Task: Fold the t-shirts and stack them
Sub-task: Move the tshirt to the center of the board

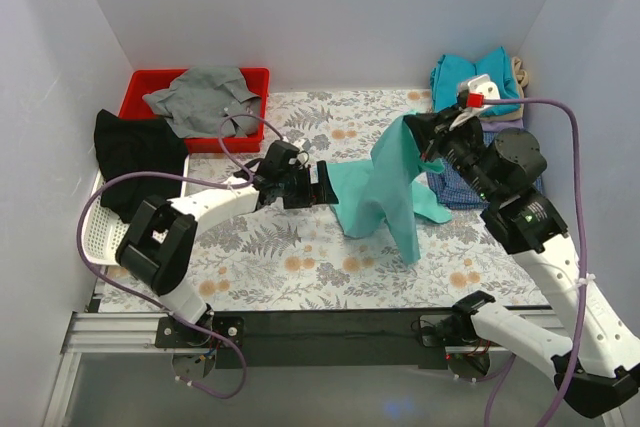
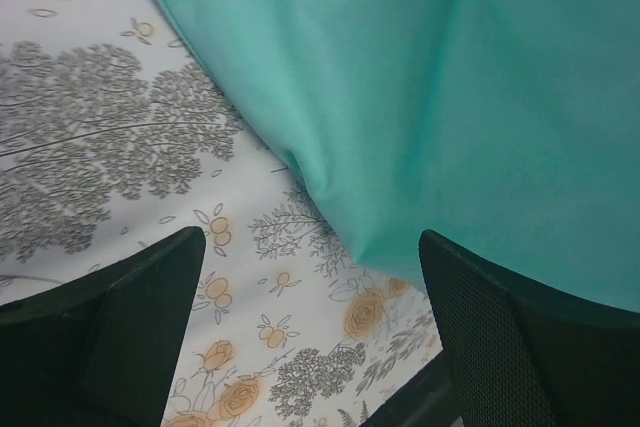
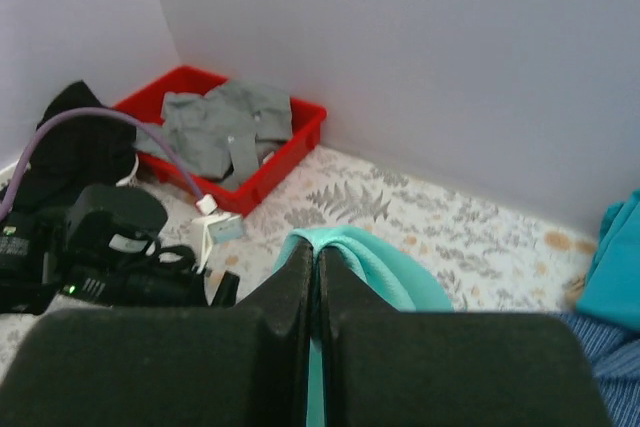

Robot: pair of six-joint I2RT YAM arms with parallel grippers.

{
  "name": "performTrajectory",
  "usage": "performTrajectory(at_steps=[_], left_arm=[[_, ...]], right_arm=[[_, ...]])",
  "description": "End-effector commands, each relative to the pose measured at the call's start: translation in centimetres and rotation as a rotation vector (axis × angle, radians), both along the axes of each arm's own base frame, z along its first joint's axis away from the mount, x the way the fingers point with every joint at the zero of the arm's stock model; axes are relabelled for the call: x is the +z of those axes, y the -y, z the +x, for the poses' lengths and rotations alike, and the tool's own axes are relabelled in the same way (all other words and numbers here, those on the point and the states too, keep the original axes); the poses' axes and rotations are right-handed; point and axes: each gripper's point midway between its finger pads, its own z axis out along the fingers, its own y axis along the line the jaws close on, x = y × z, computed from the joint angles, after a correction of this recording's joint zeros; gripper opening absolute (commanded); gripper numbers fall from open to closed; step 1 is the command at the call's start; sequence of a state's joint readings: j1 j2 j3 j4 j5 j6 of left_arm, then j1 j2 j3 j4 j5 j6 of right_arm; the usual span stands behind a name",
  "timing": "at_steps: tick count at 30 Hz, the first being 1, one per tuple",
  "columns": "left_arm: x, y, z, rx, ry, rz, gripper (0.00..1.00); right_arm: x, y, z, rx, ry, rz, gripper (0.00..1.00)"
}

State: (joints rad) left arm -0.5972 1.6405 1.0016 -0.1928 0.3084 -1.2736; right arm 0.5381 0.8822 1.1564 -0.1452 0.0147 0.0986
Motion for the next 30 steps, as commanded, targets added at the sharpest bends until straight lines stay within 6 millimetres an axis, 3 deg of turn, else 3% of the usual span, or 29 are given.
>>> performTrajectory(at_steps=[1,4,6,7,9,12,16,17,18,20,21,23,24,25,26,28,29,30], left_arm=[[5.6,-1.7,2.4,0.156,0.181,-0.044,0.88],[6.9,-2.9,2.4,0.213,0.246,-0.057,0.88],[6.9,-3.1,2.1,0.217,0.256,-0.067,0.88],[7.3,-3.0,2.2,0.219,0.266,-0.079,0.88],[7.0,-2.2,1.9,0.178,0.249,-0.102,0.88],[5.3,-0.8,1.6,0.124,0.183,-0.112,0.88],[3.5,0.5,1.8,0.117,0.144,-0.096,0.88],[3.3,0.8,1.7,0.108,0.147,-0.095,0.88],[3.1,1.0,1.8,0.108,0.144,-0.093,0.88],[3.5,1.8,1.7,0.085,0.156,-0.099,0.88],[3.6,2.0,1.8,0.08,0.16,-0.098,0.88],[3.7,2.5,1.8,0.064,0.169,-0.098,0.88],[3.7,2.6,1.8,0.059,0.165,-0.098,0.88],[3.6,2.7,1.9,0.054,0.164,-0.094,0.88],[3.7,2.8,1.8,0.044,0.173,-0.087,0.88],[3.5,2.7,1.8,0.04,0.178,-0.076,0.88],[3.5,2.6,1.8,0.034,0.186,-0.069,0.88],[3.4,2.6,1.7,0.026,0.186,-0.063,0.88]], right_arm=[[7.5,0.2,0.0,-0.004,0.253,0.039,0.01],[4.2,0.8,4.7,-0.161,0.184,-0.055,0.01],[-0.4,0.5,8.0,-0.232,0.106,-0.114,0.01],[-1.8,0.5,9.0,-0.262,0.084,-0.128,0.01],[-6.8,1.0,11.8,-0.358,0.015,-0.181,0.01],[-10.9,1.6,14.5,-0.468,-0.055,-0.239,0.01],[-13.3,2.9,17.3,-0.604,-0.084,-0.307,0.01],[-13.7,3.9,18.0,-0.661,-0.09,-0.319,0.01],[-15.4,3.9,19.0,-0.676,-0.112,-0.356,0.01],[-15.5,5.5,20.6,-0.758,-0.124,-0.357,0.01],[-17.3,5.7,21.6,-0.772,-0.152,-0.386,0.01],[-17.4,6.3,22.9,-0.8,-0.154,-0.423,0.53],[-18.6,6.5,23.3,-0.811,-0.179,-0.461,0.74],[-17.8,6.5,23.6,-0.811,-0.178,-0.461,0.8],[-18.7,6.1,23.3,-0.765,-0.21,-0.489,0.8],[-17.4,6.0,22.2,-0.722,-0.208,-0.43,0.84],[-18.2,6.1,21.3,-0.692,-0.239,-0.434,0.84],[-16.5,6.5,20.2,-0.685,-0.227,-0.403,0.85]])
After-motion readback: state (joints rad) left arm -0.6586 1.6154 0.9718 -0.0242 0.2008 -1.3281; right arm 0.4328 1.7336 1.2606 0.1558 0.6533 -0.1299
